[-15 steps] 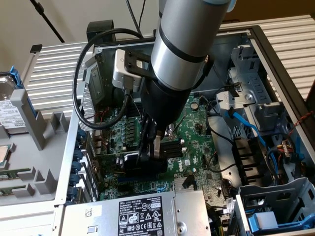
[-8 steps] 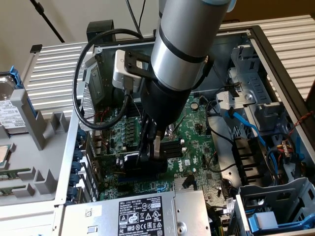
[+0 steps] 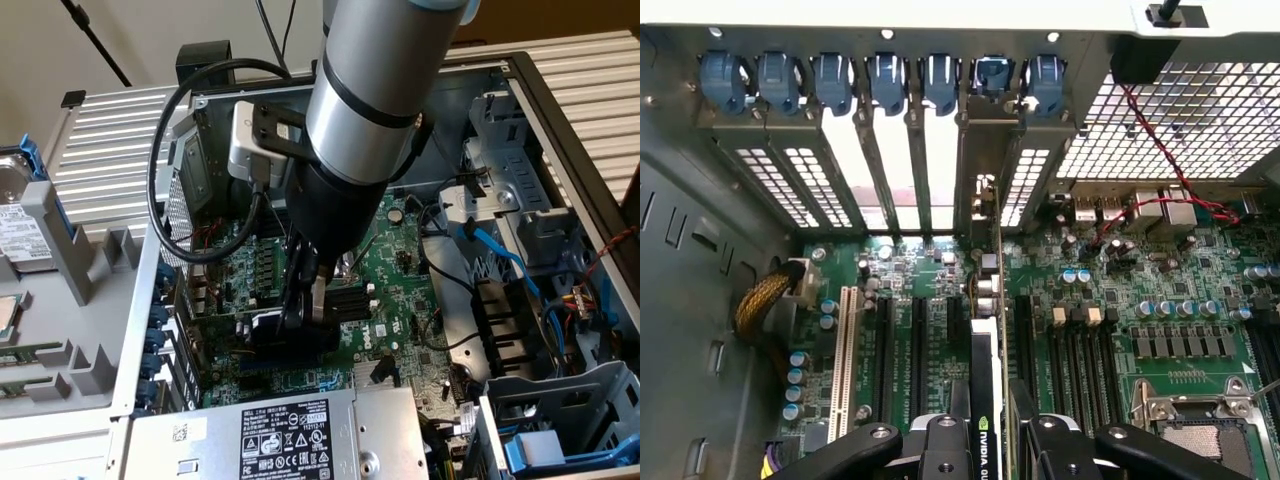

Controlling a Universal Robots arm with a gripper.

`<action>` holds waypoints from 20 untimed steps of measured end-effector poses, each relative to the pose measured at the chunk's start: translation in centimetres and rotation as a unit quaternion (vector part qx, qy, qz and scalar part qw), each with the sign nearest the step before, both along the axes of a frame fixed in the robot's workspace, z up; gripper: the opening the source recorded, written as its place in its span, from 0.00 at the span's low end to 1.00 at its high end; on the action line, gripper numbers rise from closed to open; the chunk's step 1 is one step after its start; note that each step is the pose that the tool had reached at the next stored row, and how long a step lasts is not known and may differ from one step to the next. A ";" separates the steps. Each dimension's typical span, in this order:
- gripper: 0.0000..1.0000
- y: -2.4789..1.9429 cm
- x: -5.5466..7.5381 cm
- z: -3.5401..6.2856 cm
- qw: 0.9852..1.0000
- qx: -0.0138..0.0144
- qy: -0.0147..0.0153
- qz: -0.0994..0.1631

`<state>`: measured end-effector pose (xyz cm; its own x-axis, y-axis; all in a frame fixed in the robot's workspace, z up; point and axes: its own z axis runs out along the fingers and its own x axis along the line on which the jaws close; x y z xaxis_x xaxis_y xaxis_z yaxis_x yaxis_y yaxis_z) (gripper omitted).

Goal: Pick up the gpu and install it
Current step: 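Insert the gpu into the slot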

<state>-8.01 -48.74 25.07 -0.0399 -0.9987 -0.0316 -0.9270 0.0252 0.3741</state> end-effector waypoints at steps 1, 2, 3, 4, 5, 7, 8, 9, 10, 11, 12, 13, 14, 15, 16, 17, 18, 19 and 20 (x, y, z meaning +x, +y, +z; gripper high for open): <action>0.26 0.00 0.0 0.00 1.000 0.000 0.000 0.000; 0.26 0.00 0.0 0.00 1.000 0.000 0.000 0.000; 0.26 0.00 0.0 0.00 1.000 0.000 0.000 0.000; 0.26 0.00 0.0 0.00 1.000 0.000 0.000 0.000; 0.26 0.00 0.0 -0.01 1.000 0.000 0.000 0.000; 0.26 0.00 0.0 -0.03 1.000 0.000 0.000 0.000; 0.26 0.00 0.0 -0.04 1.000 0.000 0.000 0.000; 0.26 0.00 0.0 -0.05 1.000 0.000 0.000 0.000; 0.26 0.00 0.0 -0.06 1.000 0.000 0.000 0.000; 0.26 0.00 0.0 -0.06 1.000 0.000 0.000 0.000; 0.26 0.00 0.0 -0.07 1.000 0.000 0.000 0.000; 0.26 0.00 0.0 -0.08 1.000 0.000 0.000 0.000; 0.26 0.00 0.0 -0.09 1.000 0.000 0.000 0.000; 0.26 0.00 0.0 -0.10 1.000 0.000 0.000 0.000; 0.26 0.00 0.0 -0.11 1.000 0.000 0.000 0.000; 0.26 0.00 0.0 -0.13 1.000 0.000 0.000 0.000; 0.26 0.00 0.0 -0.15 1.000 0.000 0.000 0.000; 0.26 0.00 0.0 -0.15 1.000 0.000 0.000 0.000; 0.26 0.00 0.0 -0.16 1.000 0.000 0.000 0.000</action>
<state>-8.01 -48.74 24.92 -0.0403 -0.9987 -0.0307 -0.9270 0.0259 0.3741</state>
